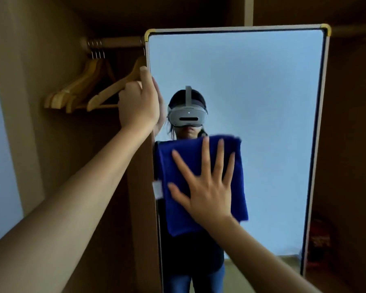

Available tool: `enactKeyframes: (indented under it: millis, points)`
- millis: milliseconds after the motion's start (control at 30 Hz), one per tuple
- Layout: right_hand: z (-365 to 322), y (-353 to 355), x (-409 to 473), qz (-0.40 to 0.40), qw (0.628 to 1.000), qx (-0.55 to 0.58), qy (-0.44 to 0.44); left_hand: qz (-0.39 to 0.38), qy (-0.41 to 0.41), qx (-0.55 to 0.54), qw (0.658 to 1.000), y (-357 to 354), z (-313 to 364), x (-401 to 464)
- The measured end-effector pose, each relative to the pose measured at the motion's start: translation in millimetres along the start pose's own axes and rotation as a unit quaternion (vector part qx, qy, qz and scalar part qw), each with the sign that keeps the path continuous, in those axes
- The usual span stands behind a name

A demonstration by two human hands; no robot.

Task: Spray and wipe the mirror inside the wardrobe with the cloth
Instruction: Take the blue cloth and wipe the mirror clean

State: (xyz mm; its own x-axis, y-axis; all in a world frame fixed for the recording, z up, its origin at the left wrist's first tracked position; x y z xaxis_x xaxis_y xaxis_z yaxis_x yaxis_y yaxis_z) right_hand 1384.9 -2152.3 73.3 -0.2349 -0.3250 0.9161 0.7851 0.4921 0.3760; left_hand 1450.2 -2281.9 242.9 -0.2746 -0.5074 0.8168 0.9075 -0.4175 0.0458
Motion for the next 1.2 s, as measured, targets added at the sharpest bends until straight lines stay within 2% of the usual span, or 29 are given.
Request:
enactKeyframes:
  millis: [133, 300, 467, 600, 800, 1033, 1200]
  points:
    - [2, 0, 0, -0.005, 1.0, 0.004, 0.012, 0.015, 0.002, 0.005, 1.0, -2, -3, -9]
    - [29, 41, 95, 0.026, 1.0, 0.013, -0.002, -0.001, 0.02, -0.021, 1.0, -4, -6, -10]
    - [61, 72, 160, 0.039, 0.999, -0.019, 0.014, 0.026, 0.029, -0.03, 0.999, -7, -5, -11]
    - [102, 80, 159, 0.062, 0.998, -0.026, 0.007, 0.035, 0.025, -0.023, 0.999, -8, -9, -9]
    - [186, 92, 152, 0.077, 0.993, 0.001, -0.094, 0.071, 0.036, -0.01, 0.997, -8, -11, -10]
    - [189, 79, 115, 0.074, 0.99, 0.012, -0.116, 0.056, 0.024, 0.02, 0.998, -9, -18, -20]
    - [176, 57, 63, 0.056, 0.991, 0.01, -0.123, 0.022, 0.068, 0.031, 0.997, -16, -49, -61]
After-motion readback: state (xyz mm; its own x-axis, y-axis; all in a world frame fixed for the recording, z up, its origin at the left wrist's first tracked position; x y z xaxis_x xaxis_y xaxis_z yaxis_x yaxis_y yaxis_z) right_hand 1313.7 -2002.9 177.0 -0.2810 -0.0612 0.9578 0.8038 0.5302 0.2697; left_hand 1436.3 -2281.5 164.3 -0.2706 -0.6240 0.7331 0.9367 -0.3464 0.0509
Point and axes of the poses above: each hand's wrist, its own x-axis towards the middle knuckle, its own y-axis out of the back of the hand, z = x × y, the point moved 6 cm from there along x, towards the middle knuckle, and after that the axes turned 6 degrees about -z, right-handed, at the moved point
